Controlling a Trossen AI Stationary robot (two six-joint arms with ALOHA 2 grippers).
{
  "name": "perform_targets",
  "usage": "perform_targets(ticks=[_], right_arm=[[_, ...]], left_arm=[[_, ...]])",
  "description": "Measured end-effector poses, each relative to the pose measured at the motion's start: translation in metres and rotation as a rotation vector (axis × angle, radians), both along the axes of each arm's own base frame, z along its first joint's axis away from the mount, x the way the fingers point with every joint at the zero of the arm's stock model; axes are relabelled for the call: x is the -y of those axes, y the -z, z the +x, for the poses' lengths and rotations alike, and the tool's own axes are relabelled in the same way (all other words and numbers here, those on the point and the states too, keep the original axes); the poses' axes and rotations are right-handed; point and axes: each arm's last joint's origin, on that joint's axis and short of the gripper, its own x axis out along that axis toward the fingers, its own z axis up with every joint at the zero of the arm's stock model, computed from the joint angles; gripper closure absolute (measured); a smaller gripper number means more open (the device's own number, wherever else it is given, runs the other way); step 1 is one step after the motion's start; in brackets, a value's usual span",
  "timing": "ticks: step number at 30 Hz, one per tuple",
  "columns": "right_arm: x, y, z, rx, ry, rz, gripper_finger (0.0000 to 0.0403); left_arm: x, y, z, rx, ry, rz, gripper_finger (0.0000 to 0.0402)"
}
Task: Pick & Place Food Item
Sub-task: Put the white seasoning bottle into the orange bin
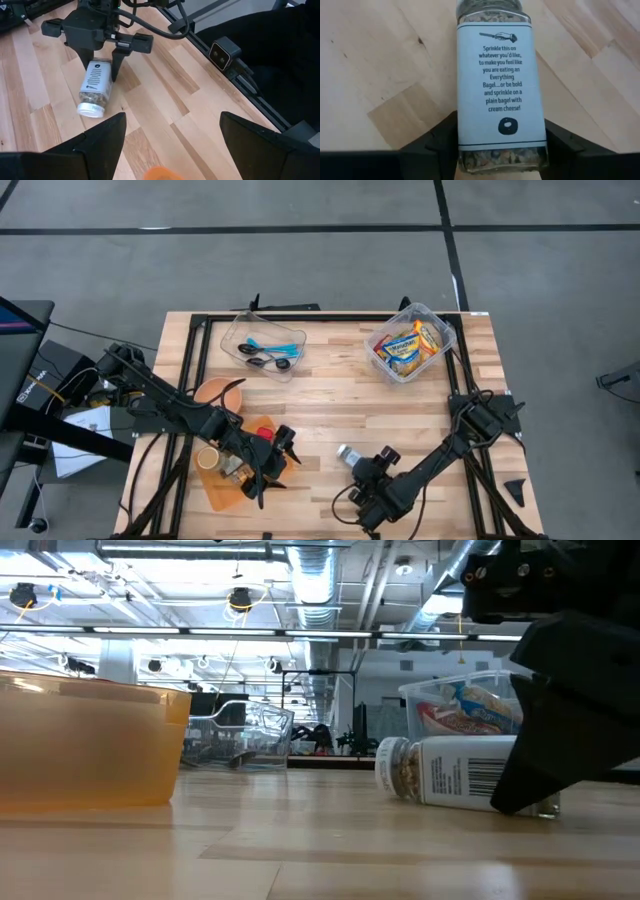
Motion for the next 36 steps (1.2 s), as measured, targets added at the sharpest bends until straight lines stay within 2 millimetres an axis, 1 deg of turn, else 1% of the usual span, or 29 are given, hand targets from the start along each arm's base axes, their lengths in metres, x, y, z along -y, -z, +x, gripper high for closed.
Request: perform_targets(ticks=[3,8,13,17,20,27,29,32,36], right_arm=[[-0.002,0.000,-0.002,0.022,-0.011,-0.022,0.0210],[-0.007,-0.008,-0.006,0.053,-0.029,-0.029,0.0210],[-0.011,-0.022,-0.011,0.111,-0.051,-0.040,0.0210],[-0.016,-0.039,-0.018,0.171,-0.074,-0.035,0.0210],[-0.021,-0.053,-0.025,0.226,-0.103,-0.041,0.0210],[-0.035,-0.091,-0.044,0.412,-0.177,-0.044,0.0203],[-0.040,-0.101,-0.048,0.454,-0.207,-0.034,0.0201],[-0.046,-0.109,-0.051,0.504,-0.246,-0.036,0.0203],[-0.050,-0.114,-0.048,0.531,-0.284,-0.038,0.0204]], left_arm=[[0.000,0.000,0.000,-0.003,-0.002,0.006,0.0088],[-0.001,0.001,0.000,0.000,-0.008,0.017,0.0088],[-0.001,0.001,0.000,0.021,-0.006,0.060,0.0088],[-0.003,-0.001,0.002,0.073,-0.035,0.140,0.0088],[-0.003,0.000,0.006,0.177,-0.029,0.182,0.0088],[-0.005,0.021,0.006,0.487,0.089,0.286,0.0088],[-0.006,0.022,0.005,0.590,0.098,0.309,0.0088],[-0.008,0.017,0.004,0.734,0.054,0.305,0.0088],[-0.007,0.016,0.005,0.771,0.042,0.297,0.0088]])
